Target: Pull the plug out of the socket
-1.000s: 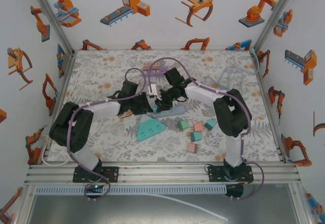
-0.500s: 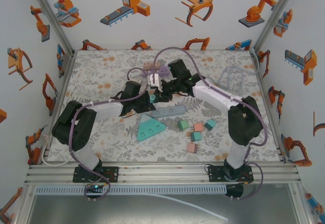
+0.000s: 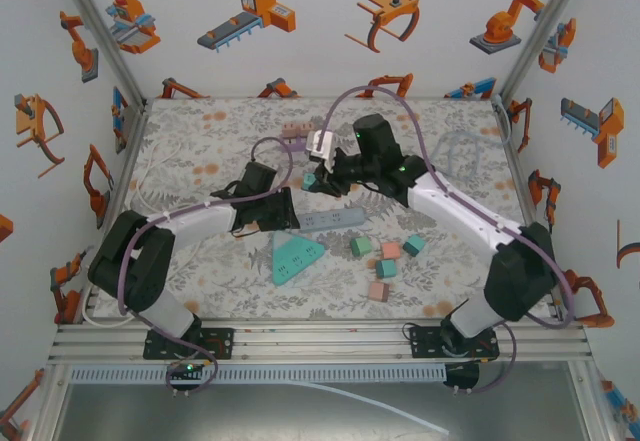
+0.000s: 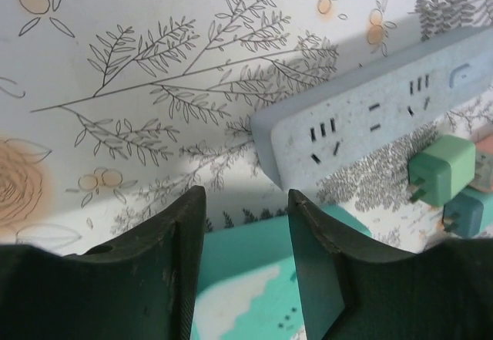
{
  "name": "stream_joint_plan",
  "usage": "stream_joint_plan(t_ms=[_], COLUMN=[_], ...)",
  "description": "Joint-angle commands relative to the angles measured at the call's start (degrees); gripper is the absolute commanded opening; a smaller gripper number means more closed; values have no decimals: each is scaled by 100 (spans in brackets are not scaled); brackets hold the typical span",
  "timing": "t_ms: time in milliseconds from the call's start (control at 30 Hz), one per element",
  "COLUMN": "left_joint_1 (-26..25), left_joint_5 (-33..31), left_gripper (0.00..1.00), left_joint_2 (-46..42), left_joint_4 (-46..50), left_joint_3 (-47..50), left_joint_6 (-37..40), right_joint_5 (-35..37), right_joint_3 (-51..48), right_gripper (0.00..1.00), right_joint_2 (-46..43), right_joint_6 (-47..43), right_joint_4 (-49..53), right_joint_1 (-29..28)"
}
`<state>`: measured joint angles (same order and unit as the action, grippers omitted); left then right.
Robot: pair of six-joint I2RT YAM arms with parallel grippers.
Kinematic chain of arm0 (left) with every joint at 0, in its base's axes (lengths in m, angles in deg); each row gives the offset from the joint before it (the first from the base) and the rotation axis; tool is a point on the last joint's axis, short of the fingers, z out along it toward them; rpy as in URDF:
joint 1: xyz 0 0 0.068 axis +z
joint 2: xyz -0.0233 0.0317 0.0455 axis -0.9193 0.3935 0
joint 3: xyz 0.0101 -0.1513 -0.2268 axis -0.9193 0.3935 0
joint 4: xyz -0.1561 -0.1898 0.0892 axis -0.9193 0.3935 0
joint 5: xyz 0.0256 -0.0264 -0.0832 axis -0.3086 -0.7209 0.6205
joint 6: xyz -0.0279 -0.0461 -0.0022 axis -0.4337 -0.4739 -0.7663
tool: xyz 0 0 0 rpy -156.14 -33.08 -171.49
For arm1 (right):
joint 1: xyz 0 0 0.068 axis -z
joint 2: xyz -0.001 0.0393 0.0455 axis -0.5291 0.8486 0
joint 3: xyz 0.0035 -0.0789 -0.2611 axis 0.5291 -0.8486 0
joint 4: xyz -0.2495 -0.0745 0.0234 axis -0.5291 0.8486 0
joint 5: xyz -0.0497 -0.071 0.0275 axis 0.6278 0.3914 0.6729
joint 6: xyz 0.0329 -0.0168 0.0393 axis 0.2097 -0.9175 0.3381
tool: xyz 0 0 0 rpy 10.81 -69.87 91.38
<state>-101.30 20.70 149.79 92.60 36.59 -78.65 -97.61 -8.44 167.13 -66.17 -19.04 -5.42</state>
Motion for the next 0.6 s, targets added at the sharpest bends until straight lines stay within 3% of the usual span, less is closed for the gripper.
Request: stream_joint_plan(t_ms=[0,233,467,567], left_joint_1=[-5,-58,-369,-555], left_joint_5=[124,644,1141,1399], left_gripper=[48,51,56,58], left_joint_2=[-500,-1666,-2879,-3300], left_joint_4=[447,270,1251,1669], left_joint_3=[-384,-212,-191,-226], left_joint_6=[359,718,1692,2070], right_joint_5=[438,1918,2573,2630], right_joint_3=[-336,-1069,-2463,-2831], right_gripper=[0,0,0,0], right_joint_2=[-630,-1846,-3004,-3223], right_joint_6=[1247,3662,6040,6535], right_joint_4=[-719,-798,-604,-220], right_joint_1=[10,12,-14,-63])
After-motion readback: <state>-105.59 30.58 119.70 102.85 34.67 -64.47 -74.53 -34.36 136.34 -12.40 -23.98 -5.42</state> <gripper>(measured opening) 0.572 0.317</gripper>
